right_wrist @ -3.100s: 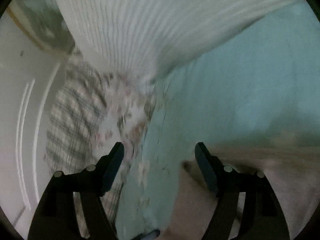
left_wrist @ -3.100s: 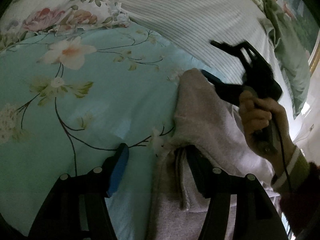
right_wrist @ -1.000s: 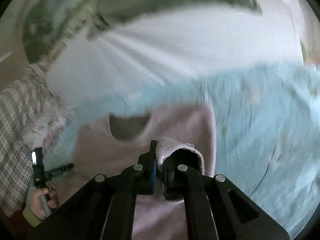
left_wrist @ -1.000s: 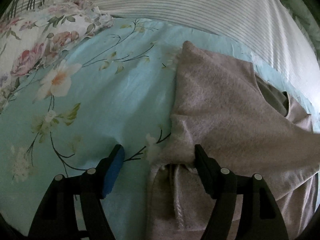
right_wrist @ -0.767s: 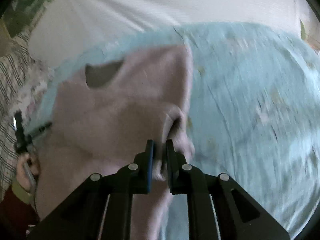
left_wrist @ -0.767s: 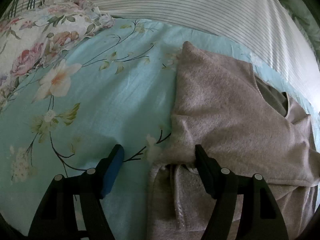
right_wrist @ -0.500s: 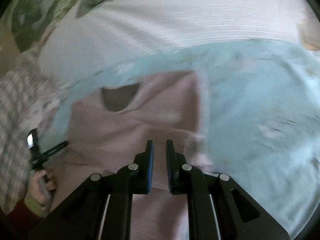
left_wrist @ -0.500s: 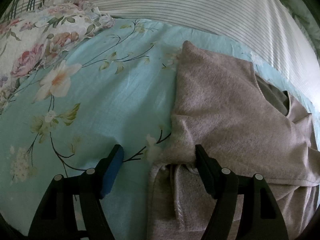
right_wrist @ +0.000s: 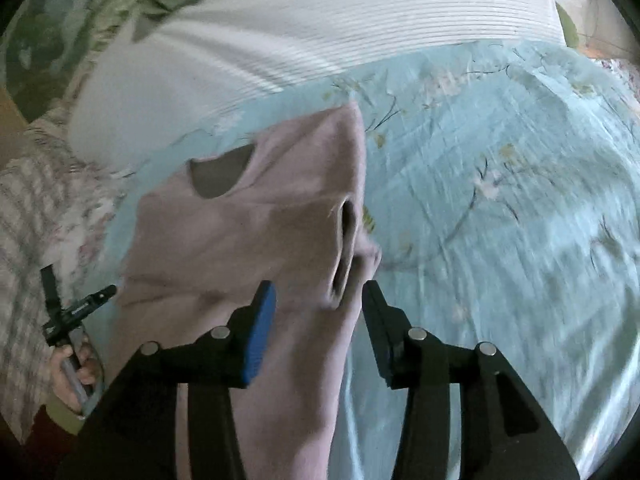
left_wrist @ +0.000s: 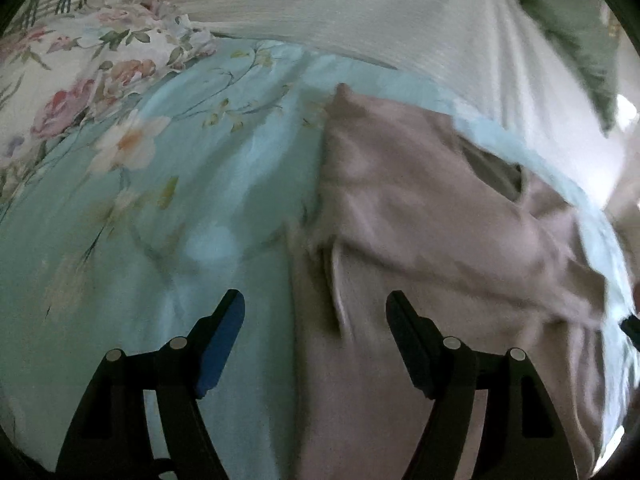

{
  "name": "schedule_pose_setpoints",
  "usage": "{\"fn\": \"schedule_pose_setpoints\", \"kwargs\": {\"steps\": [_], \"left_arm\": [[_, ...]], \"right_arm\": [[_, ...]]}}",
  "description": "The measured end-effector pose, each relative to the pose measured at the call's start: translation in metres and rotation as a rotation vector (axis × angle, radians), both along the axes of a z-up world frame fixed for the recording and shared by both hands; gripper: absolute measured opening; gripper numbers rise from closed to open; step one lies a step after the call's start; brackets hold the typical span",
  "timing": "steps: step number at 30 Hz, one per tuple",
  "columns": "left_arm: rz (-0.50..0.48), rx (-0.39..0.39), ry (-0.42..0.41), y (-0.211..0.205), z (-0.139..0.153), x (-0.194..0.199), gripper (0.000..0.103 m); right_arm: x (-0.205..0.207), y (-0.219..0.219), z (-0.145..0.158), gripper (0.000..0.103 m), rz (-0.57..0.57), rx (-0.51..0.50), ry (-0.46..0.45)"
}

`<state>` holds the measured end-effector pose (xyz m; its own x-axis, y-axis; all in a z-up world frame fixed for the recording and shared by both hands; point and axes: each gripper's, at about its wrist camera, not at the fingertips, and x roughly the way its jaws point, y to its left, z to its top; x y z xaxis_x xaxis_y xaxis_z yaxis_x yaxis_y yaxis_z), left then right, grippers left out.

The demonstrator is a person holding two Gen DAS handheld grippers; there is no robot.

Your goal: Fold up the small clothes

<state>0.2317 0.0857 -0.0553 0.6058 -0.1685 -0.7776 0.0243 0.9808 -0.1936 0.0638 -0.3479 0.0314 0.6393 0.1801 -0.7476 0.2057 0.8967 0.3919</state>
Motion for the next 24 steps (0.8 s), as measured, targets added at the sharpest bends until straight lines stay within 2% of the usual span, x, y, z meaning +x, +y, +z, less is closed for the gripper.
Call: {"fn": "schedule_pose_setpoints", "kwargs": {"steps": [5, 11, 14, 17, 21, 24], "left_arm": [[-0.061, -0.024, 0.012, 0.01, 0.002, -0.077, 0.074], [-0.117, -0.157, 0.093, 0.024, -0.017, -0.157, 0.077], [-0.135, -0.211, 0.129, 0.026, -0.028, -0.188, 0.078], [-0.164, -0.226, 0.133, 0.024, -0.032, -0.22, 0.079], [-0.216, -0.281, 0.182, 0.025, -0.039, -0.246, 0.079], [-0.214, -0.292, 0.237, 0.027, -0.056, -0.253, 0.077]], "right_arm": [[-0.047, 0.015, -0.01, 0.047, 0.057, 0.041, 0.019], [-0.101, 0.017, -0.028, 0.049, 0.06, 0.137, 0.049], [-0.12, 0.021, -0.039, 0.05, 0.076, 0.198, 0.075], [-0.14, 0.038, -0.049, 0.049, 0.13, 0.24, 0.095], [-0.158, 0.046, -0.054, 0.049, 0.168, 0.318, 0.056], [-0.162, 0.041, -0.06, 0.049, 0.148, 0.367, 0.026]]}}
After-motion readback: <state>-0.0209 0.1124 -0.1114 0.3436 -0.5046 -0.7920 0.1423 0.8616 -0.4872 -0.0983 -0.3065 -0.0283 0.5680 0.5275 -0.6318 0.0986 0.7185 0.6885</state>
